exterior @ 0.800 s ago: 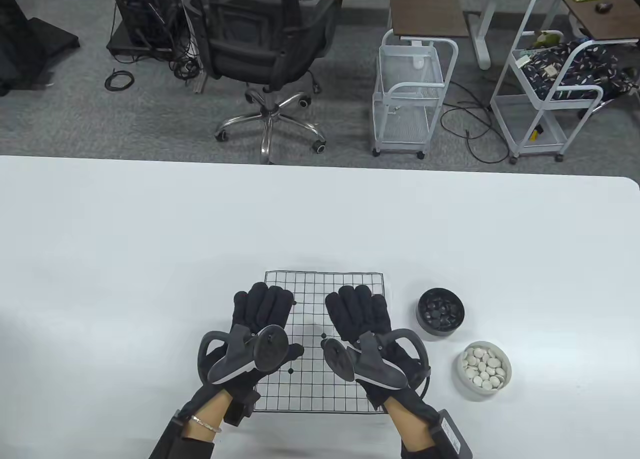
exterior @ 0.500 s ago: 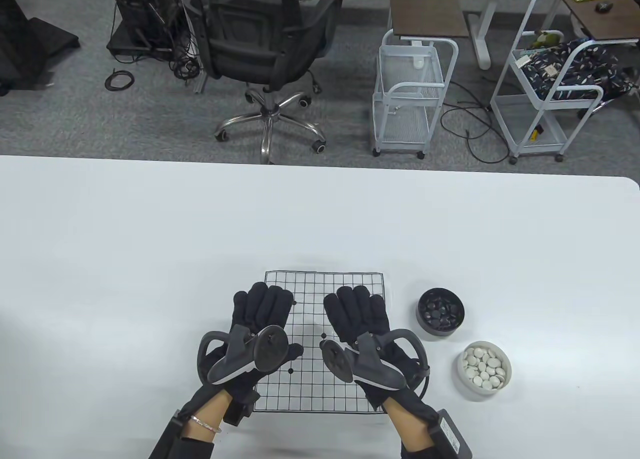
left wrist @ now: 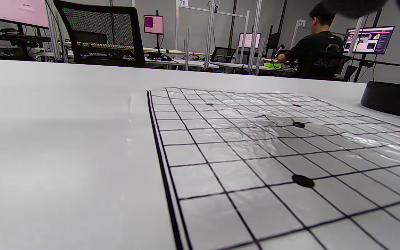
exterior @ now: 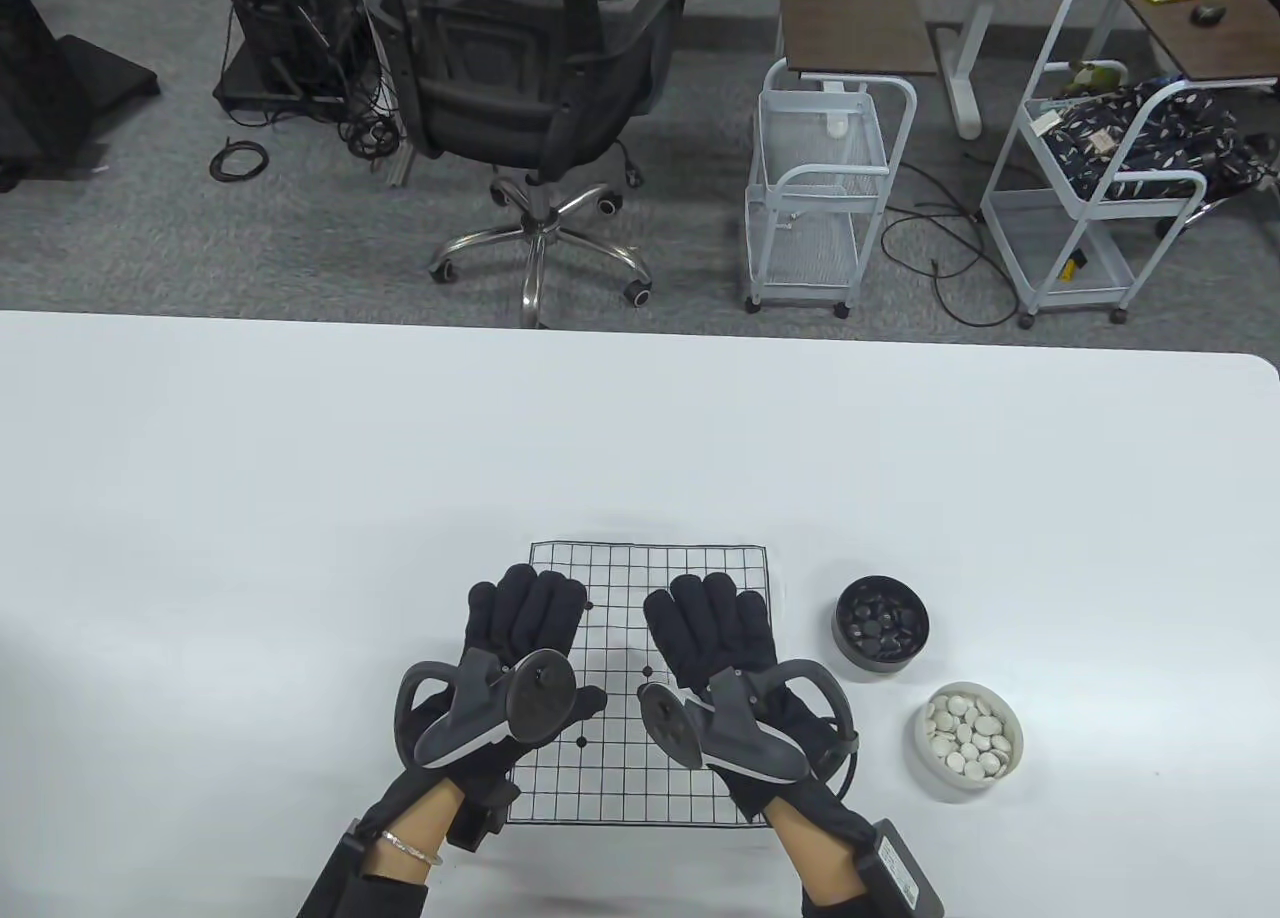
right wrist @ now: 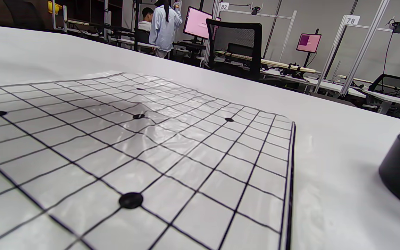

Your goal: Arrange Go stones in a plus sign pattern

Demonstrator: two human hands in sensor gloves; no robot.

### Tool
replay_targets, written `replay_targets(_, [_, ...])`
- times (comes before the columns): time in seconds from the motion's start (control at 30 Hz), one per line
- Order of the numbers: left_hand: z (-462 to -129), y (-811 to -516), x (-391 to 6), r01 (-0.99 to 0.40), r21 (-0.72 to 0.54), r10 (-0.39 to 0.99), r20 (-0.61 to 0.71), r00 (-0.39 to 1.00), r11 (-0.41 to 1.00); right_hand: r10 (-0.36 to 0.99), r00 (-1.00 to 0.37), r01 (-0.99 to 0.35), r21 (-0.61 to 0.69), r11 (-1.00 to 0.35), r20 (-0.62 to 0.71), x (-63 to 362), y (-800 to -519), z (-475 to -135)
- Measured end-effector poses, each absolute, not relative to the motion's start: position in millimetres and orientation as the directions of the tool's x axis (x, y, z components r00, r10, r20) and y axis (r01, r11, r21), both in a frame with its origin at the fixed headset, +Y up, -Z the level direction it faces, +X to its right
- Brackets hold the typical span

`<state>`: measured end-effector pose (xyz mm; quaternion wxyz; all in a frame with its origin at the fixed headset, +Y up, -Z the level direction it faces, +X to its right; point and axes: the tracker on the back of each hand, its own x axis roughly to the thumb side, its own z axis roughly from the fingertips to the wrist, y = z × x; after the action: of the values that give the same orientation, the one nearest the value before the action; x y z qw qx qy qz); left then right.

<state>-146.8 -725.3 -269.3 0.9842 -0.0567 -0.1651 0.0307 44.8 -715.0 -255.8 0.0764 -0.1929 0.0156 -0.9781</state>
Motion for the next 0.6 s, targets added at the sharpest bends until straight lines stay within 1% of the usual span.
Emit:
replay_targets(0.17, [-269, -725, -147, -0.041, -0.122, 0.079, 0.321, 0.944, 0.992, -0.140, -0.925, 0.129, -0.056, -0.990, 0.354, 48, -714, -258])
replay_targets(0.33, [-269, -725, -148, -0.042, -0.124, 0.079, 0.313, 0.946, 0.991, -0.146, -0.951, 0.135, -0.061, -0.989, 0.272, 62, -708, -262])
replay_targets(0.5, [-270, -725, -149, -0.050, -0.130, 0.088, 0.310, 0.947, 0.990, -0.151, -0.983, 0.145, -0.059, -0.988, 0.106, 86, -700, -271])
replay_targets(0.6, [-270, -725, -149, -0.040, -0.126, 0.078, 0.309, 0.948, 0.991, -0.185, -0.982, 0.187, -0.046, -0.981, -0.041, 108, -692, -278])
